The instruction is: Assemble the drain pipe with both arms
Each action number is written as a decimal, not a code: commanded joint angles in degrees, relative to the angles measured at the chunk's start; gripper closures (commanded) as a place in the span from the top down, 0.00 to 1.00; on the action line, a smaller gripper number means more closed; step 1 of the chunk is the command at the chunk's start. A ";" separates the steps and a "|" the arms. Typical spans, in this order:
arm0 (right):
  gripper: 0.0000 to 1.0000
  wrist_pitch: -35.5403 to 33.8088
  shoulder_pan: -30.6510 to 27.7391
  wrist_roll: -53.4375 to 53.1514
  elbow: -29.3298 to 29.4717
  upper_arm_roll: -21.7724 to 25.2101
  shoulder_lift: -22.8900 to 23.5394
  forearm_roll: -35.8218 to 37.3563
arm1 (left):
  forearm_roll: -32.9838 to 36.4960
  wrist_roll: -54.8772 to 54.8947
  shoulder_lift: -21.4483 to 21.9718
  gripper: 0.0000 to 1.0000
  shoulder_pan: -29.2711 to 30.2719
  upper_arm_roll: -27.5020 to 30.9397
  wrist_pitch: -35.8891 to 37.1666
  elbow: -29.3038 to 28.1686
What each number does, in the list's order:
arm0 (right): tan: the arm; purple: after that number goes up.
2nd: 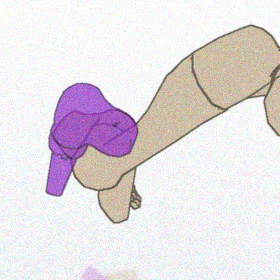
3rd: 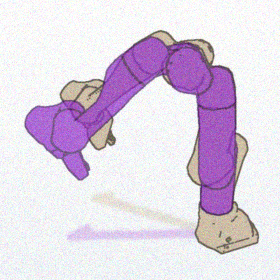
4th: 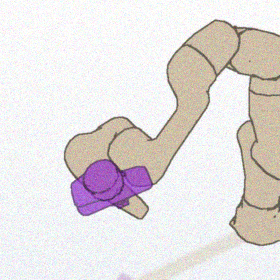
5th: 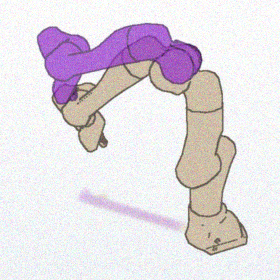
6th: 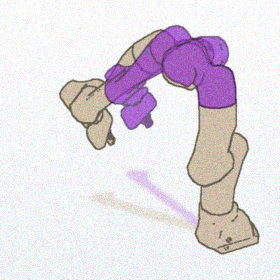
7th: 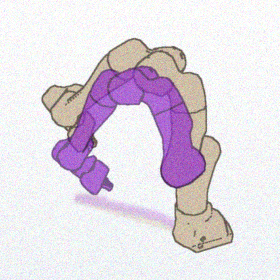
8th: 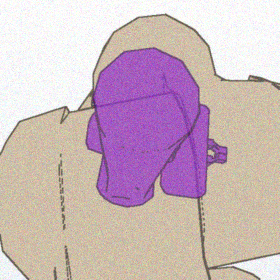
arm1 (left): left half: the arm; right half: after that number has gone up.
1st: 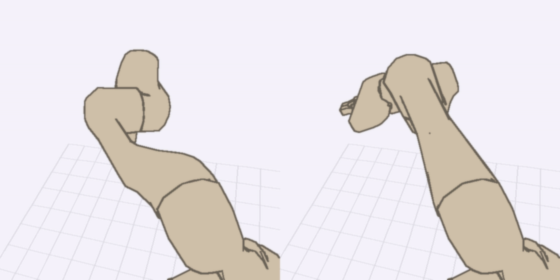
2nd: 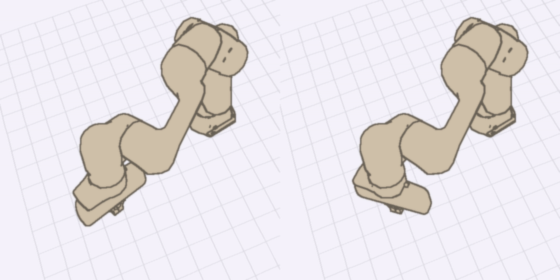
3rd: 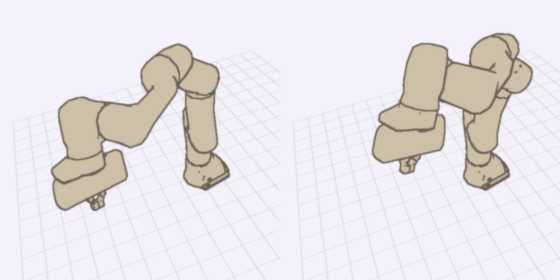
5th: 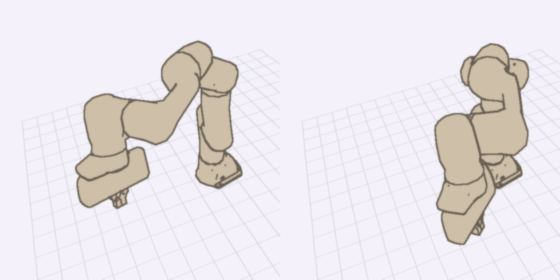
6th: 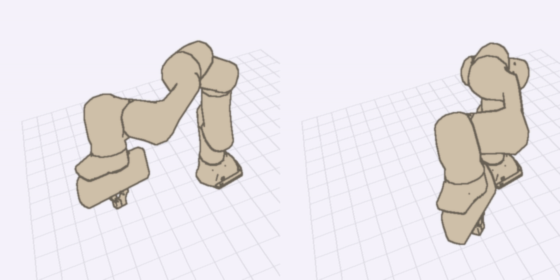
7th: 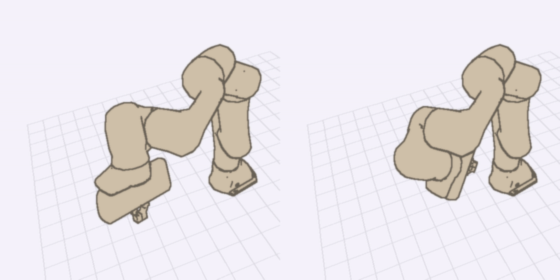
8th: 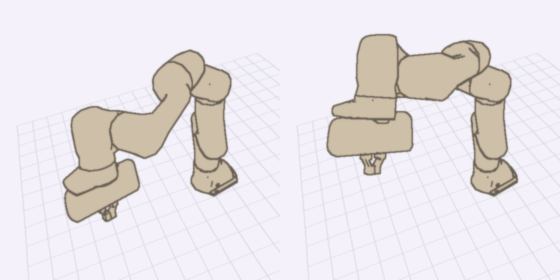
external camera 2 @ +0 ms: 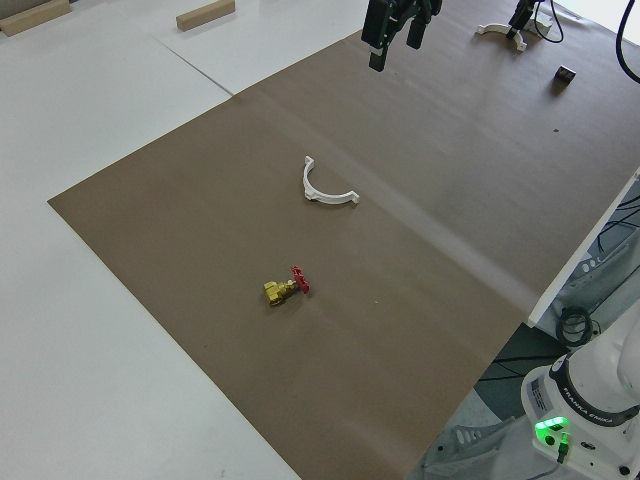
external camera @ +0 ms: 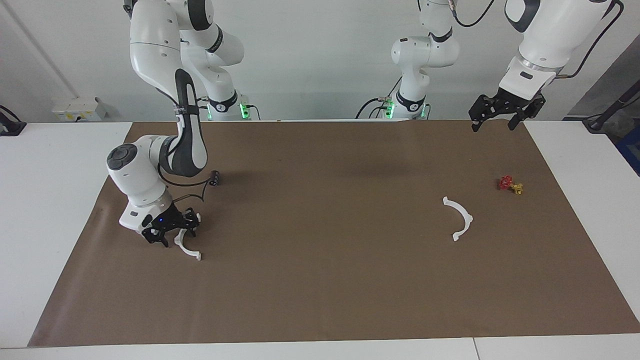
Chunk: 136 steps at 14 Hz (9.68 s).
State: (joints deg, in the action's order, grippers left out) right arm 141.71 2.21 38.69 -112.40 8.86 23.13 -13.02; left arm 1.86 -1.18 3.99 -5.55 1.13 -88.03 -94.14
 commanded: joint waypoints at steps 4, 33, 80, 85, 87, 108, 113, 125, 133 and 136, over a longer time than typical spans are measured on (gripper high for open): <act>0.76 -0.56 0.07 1.57 1.39 -0.51 0.52 -1.92 | -0.54 -0.49 1.28 1.00 0.19 0.01 0.05 -1.05; 0.00 -7.68 35.67 -66.73 13.35 -0.51 3.94 9.23 | -0.54 -0.49 1.28 1.00 0.19 0.10 0.05 -1.05; 1.00 -45.83 11.42 -45.04 11.95 1.42 -20.22 11.52 | -0.81 -16.93 -6.28 1.00 0.27 0.01 -51.61 -29.15; 1.00 -45.83 4.04 -35.11 6.06 1.51 -23.65 12.49 | -0.81 -15.78 -8.46 1.00 4.23 0.01 -61.01 -37.34; 1.00 -45.74 2.19 -31.77 4.56 1.51 -24.53 14.76 | -0.81 -16.75 -9.52 1.00 3.97 0.01 -61.91 -37.43; 1.00 -50.22 3.32 -35.26 19.76 0.01 -23.65 16.71 | -0.72 -16.56 -13.48 0.06 3.26 -0.16 -64.03 -36.56; 1.00 -50.22 -0.27 -35.44 19.76 -2.60 -23.74 16.18 | -0.81 -34.98 -12.96 0.06 -6.56 -0.08 -57.63 -29.46; 1.00 -53.30 1.83 -35.88 20.37 -1.13 -24.00 16.53 | 4.12 -79.40 -12.60 0.06 -28.72 -0.08 -52.67 -28.29; 1.00 -55.05 2.26 -38.60 21.08 -1.13 -24.45 12.67 | 6.93 -80.12 -16.56 0.06 -33.39 0.10 -55.41 -30.14; 1.00 -56.63 6.83 -38.60 22.64 2.37 -24.27 13.19 | 7.19 -80.12 -16.91 0.06 -32.95 0.10 -56.46 -29.96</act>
State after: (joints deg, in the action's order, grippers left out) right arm 87.04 6.27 1.03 -91.39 8.42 -0.77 0.68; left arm 7.67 -80.53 -13.13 -38.64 0.97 -142.77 -123.42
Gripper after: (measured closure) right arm 0.000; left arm 0.921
